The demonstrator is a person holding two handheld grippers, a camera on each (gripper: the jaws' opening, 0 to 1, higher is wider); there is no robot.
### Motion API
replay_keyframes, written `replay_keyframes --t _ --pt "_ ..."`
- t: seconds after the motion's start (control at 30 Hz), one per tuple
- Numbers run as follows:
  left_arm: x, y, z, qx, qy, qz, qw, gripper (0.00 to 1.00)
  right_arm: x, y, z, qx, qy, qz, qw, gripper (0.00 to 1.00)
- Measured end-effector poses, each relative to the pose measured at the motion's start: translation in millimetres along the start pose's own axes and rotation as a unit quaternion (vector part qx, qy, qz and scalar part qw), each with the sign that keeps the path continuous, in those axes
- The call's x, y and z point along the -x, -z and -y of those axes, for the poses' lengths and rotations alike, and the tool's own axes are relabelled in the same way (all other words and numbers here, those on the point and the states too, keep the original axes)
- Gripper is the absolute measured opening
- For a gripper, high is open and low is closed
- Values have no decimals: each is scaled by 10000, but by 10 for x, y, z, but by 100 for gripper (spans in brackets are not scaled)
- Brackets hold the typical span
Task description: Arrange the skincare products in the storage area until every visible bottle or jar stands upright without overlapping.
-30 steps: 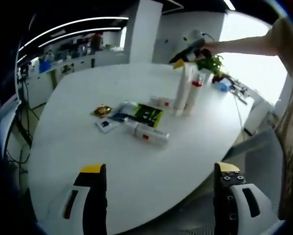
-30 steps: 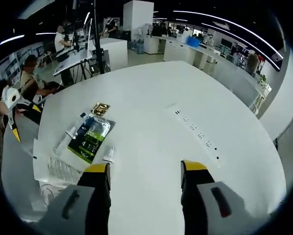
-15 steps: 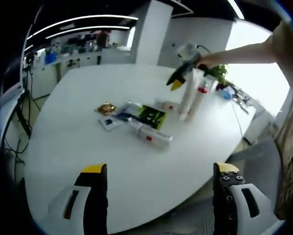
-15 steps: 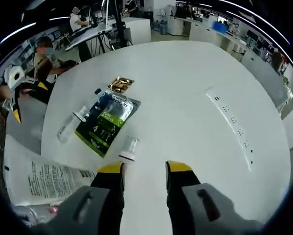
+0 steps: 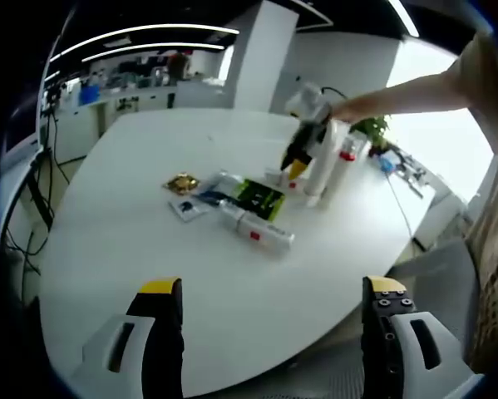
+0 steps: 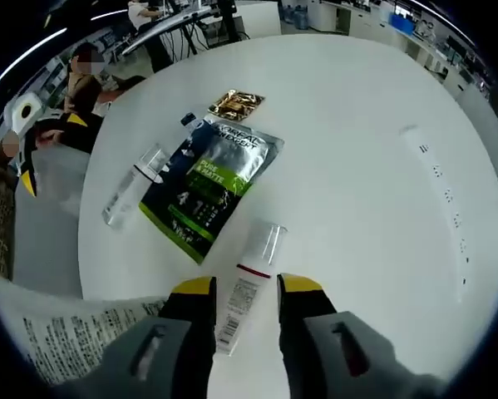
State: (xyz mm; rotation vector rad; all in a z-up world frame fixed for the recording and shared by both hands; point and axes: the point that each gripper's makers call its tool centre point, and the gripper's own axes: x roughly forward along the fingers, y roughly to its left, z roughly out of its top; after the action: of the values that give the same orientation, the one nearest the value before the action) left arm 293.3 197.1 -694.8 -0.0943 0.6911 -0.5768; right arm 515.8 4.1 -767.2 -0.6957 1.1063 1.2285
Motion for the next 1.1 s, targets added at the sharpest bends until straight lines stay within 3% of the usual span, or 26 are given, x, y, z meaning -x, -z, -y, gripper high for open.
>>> replay_keyframes --t 0.1,0.7,0.93,1.1 --pt "-3 2 -8 16 -9 1 10000 87 -38 59 54 174 126 -252 9995 25" --pt "-2 18 2 -15 -16 -51 10000 86 -155 112 54 748 290 -797 9936 21" --pt "-1 15 -1 10 -14 -48 10000 85 -166 131 56 1328 300 -1269 9825 21" --pt "-2 22 2 4 -16 -69 10000 85 -163 127 75 1170 288 -1250 9848 21"
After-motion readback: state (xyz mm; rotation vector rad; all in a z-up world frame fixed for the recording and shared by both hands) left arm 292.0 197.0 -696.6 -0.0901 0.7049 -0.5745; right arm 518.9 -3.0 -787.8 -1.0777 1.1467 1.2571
